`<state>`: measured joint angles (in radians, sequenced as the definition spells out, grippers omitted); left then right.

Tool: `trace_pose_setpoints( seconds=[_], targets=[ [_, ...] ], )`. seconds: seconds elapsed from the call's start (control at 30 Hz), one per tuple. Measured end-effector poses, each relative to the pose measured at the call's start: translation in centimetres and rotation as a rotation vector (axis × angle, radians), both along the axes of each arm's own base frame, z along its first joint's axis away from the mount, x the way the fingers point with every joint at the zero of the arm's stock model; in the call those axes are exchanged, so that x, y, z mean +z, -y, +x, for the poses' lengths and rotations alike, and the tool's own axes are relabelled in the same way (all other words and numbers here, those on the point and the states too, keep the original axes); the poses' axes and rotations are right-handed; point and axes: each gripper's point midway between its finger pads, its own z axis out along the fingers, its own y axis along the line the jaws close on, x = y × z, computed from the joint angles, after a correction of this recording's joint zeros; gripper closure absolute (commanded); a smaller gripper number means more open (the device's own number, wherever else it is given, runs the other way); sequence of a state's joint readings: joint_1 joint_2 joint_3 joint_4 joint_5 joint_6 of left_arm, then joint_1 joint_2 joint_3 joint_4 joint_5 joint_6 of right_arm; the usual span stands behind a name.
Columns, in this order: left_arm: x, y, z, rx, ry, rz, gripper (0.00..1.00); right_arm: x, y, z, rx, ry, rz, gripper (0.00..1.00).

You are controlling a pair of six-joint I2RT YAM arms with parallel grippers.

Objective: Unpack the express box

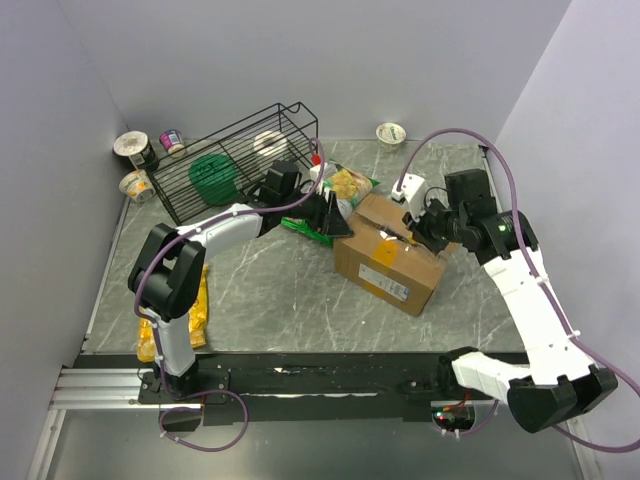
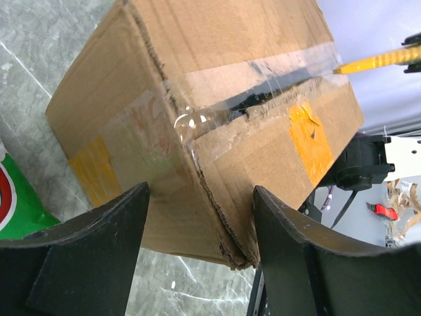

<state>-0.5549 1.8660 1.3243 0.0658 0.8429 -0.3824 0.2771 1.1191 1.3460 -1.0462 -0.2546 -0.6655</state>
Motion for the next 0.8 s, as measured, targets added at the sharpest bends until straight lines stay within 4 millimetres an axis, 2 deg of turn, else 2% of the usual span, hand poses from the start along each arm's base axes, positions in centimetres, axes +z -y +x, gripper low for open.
trace_pose_setpoints(
  seconds=[0.23, 0.53, 0.8],
  targets=[
    [0.0, 0.1, 0.2, 0.002, 0.004, -0.002, 0.33, -0.7, 1.9, -1.2, -0.031, -0.013, -0.024, 1.0],
    [0.0, 0.2, 0.3, 0.002, 0.007, -0.002, 0.33, -0.5, 2.6, -1.3, -0.027, 0.0, -0.023, 1.0],
    [0.0, 0.4, 0.3, 0.001, 0.012, -0.004, 0.34, 0.0, 3.7, -2.5, -0.017, 0.024, -0.032, 1.0]
  ],
)
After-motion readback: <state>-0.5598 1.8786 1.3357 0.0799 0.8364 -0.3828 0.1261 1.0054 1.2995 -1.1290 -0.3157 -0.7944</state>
